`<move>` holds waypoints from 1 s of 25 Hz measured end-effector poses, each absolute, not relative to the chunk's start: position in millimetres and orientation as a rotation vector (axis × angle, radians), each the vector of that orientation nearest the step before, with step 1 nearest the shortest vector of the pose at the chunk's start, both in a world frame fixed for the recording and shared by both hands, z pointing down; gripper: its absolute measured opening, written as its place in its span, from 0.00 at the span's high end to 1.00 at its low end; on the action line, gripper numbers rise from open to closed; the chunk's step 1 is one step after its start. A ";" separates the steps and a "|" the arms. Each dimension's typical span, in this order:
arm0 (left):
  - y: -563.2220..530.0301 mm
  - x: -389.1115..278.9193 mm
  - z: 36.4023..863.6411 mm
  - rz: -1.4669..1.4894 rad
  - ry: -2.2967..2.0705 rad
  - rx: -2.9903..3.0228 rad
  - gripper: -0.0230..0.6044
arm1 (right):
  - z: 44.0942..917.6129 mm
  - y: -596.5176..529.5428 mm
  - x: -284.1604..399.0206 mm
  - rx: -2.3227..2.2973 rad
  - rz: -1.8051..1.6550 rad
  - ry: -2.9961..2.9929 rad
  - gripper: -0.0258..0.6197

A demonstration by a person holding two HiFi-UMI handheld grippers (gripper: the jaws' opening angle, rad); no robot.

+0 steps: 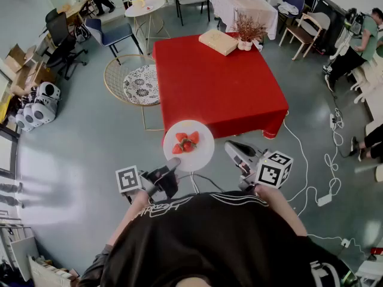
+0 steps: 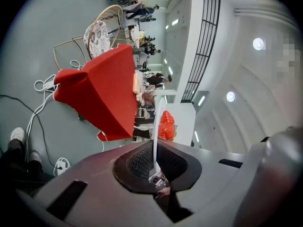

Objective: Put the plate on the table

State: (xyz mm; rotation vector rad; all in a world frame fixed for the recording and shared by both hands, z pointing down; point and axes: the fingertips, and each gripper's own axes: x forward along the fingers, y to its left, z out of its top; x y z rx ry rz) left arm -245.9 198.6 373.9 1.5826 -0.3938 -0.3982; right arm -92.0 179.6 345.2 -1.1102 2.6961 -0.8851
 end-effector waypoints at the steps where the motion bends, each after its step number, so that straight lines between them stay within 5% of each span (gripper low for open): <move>1: 199.1 -246.0 374.2 -0.399 -0.392 1.582 0.94 | 345.4 180.3 -92.9 -1.108 -0.892 2.692 0.95; 25: 179.5 -311.1 393.8 -0.426 -0.362 1.557 0.94 | 368.5 170.5 -156.6 -1.105 -1.003 2.639 0.95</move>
